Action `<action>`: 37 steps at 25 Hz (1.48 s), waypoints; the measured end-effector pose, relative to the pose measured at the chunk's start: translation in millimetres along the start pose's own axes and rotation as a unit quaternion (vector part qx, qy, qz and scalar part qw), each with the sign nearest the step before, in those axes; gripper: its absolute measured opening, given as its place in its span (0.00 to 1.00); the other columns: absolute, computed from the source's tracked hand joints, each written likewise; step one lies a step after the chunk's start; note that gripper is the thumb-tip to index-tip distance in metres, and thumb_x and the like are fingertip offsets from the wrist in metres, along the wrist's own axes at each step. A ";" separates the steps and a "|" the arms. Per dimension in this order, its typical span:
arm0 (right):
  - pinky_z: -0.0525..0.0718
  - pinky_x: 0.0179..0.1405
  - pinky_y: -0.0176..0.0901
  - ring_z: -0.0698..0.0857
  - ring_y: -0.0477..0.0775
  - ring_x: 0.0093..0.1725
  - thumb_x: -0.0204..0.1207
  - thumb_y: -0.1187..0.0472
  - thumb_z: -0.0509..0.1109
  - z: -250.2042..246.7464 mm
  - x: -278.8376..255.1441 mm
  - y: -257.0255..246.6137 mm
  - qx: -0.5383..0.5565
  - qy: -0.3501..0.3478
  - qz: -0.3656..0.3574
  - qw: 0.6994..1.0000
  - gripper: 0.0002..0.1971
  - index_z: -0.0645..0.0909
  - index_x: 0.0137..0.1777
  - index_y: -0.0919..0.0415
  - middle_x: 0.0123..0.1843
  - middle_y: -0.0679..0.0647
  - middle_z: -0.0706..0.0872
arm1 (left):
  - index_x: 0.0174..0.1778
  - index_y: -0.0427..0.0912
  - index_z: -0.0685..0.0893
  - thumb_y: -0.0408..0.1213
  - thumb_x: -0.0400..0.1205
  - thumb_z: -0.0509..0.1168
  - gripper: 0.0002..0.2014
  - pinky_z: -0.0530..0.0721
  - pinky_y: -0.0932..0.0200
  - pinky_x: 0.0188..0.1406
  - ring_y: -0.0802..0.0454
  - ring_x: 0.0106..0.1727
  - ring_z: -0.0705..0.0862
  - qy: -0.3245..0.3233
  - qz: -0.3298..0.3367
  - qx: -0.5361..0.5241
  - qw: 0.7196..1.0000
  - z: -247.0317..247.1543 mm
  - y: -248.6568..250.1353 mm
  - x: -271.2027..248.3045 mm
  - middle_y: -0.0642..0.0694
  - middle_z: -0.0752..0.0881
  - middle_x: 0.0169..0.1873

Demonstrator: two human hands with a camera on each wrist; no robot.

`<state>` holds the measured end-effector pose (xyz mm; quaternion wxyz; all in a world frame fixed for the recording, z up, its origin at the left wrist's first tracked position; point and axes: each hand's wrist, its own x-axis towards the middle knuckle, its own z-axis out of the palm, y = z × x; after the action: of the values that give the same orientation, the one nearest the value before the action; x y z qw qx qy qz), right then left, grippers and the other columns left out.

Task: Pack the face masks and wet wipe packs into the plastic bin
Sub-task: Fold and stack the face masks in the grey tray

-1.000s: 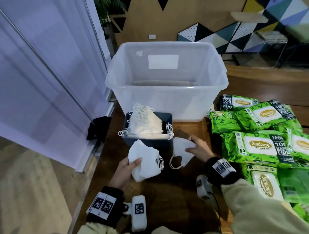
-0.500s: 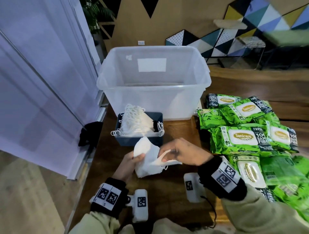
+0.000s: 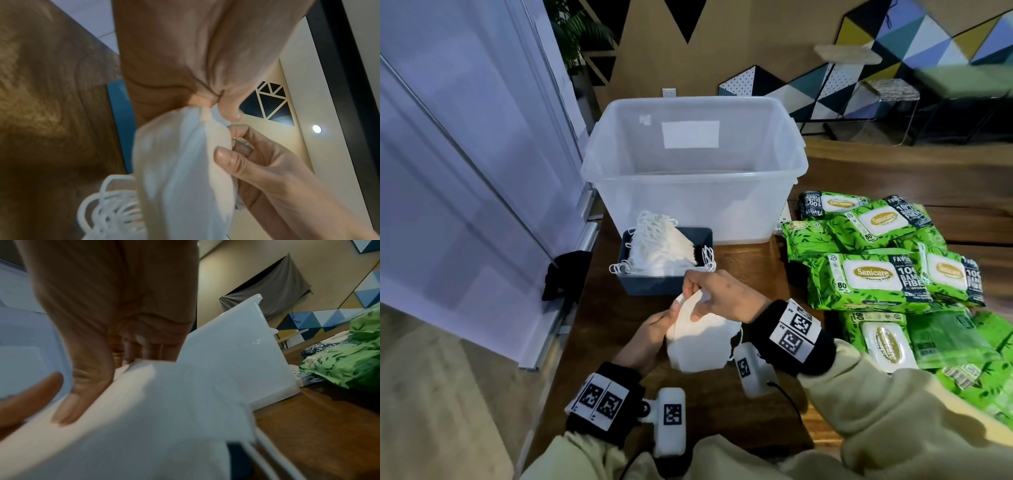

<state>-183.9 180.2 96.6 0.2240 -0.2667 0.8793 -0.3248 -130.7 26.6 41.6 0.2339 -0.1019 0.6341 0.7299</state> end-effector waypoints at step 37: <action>0.86 0.53 0.47 0.85 0.59 0.58 0.75 0.69 0.68 64.1 -20.6 44.9 0.708 0.232 0.147 0.651 0.19 0.77 0.66 0.70 0.62 0.62 0.86 | 0.56 0.34 0.81 0.29 0.83 0.59 0.09 0.89 0.57 0.44 0.50 0.45 0.90 0.122 0.074 -0.218 0.966 25.5 -7.1 12.4 0.45 0.92 0.44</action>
<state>-146.5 192.9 26.0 0.1784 0.1896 0.4333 -0.8629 -134.4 54.6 34.4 0.0723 -0.1914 0.4894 0.8477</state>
